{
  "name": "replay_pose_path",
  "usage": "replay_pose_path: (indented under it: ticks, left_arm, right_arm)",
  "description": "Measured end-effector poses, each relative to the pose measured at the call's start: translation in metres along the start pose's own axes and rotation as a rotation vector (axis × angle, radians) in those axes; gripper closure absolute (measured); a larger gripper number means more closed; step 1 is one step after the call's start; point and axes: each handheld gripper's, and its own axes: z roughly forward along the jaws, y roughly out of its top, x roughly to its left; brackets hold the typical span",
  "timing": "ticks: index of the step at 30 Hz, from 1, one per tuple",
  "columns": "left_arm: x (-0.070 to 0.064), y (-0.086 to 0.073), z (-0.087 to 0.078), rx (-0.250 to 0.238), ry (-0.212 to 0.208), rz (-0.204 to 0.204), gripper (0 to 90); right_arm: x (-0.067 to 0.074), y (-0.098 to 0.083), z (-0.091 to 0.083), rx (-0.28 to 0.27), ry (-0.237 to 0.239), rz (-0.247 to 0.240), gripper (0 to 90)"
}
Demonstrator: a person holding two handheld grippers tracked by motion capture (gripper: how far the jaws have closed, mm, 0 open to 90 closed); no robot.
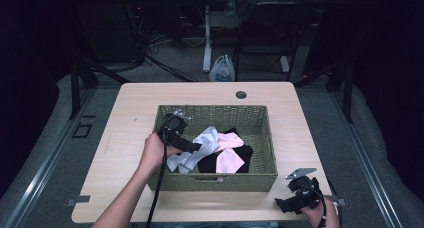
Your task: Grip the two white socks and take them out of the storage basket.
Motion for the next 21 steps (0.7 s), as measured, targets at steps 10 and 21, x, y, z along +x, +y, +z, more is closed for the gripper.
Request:
replay_pose_path:
  ticks: [10,21]
  left_arm:
    - [-0.007,0.007,0.024,0.078,0.003,0.029,33.1]
    - [-0.012,0.012,0.037,0.098,-0.004,0.072,66.7]
  right_arm:
    - [0.000,0.000,0.000,0.012,-0.004,-0.007,0.0]
    - [0.000,0.000,0.000,0.004,-0.002,-0.002,0.0]
